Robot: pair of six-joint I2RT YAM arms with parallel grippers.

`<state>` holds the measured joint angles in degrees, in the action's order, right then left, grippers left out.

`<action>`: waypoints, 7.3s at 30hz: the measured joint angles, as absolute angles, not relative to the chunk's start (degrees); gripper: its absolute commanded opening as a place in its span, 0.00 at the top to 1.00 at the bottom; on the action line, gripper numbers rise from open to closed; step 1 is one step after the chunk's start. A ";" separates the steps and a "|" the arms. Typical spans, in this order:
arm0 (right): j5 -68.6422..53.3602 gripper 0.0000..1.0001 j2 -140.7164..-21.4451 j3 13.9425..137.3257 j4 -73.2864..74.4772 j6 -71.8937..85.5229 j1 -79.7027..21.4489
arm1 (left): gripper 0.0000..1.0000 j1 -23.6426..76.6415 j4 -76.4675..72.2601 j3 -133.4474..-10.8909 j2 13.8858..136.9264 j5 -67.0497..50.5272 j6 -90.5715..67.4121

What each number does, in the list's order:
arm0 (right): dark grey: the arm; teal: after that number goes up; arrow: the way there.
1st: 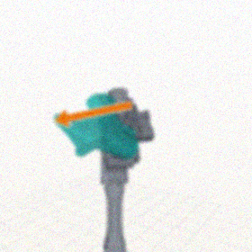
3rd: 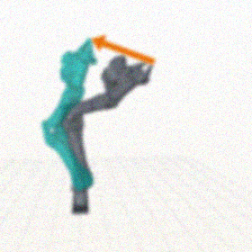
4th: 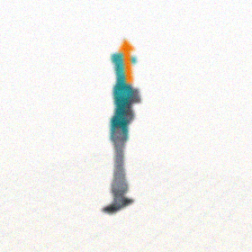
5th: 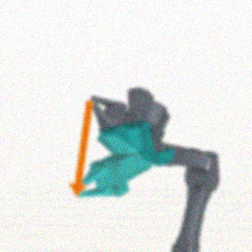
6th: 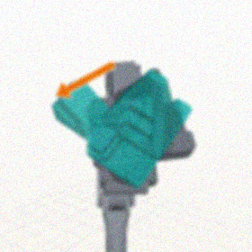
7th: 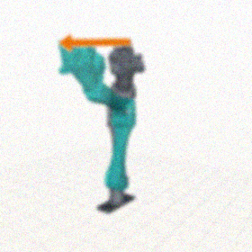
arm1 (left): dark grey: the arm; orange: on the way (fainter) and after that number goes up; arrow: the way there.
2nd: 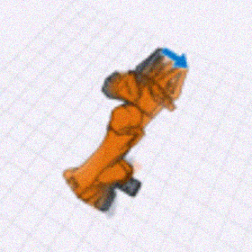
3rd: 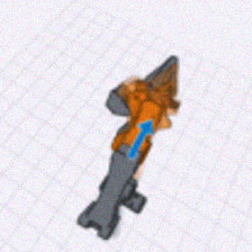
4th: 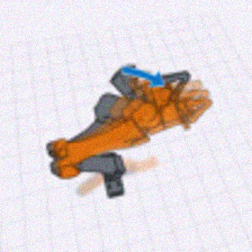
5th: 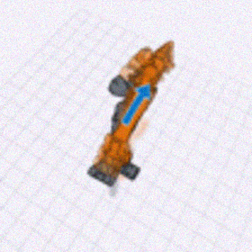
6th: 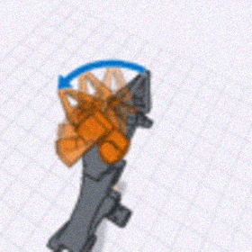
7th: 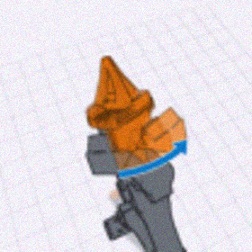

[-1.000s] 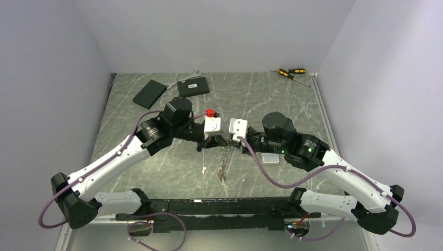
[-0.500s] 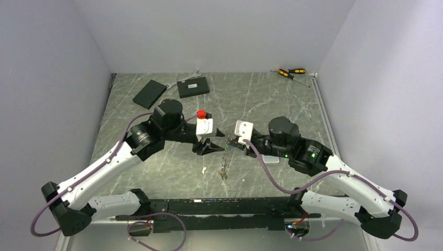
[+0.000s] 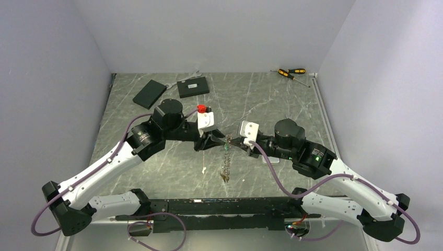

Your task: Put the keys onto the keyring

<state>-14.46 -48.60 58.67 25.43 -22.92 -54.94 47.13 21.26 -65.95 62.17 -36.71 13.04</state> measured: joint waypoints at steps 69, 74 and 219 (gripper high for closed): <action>-12.25 1.00 -42.02 50.06 12.95 -16.88 -54.89 | 0.45 46.98 18.57 -63.00 63.31 -40.25 13.39; -12.49 1.00 -41.41 50.04 12.12 -16.43 -54.89 | 0.49 46.98 19.40 -63.00 60.34 -39.22 13.85; -15.00 1.00 -45.58 53.12 15.42 -22.31 -54.85 | 0.34 47.09 10.61 -57.21 55.86 -34.41 8.73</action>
<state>-15.00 -45.58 53.12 15.42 -22.31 -54.85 47.09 10.61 -57.21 55.86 -34.41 8.73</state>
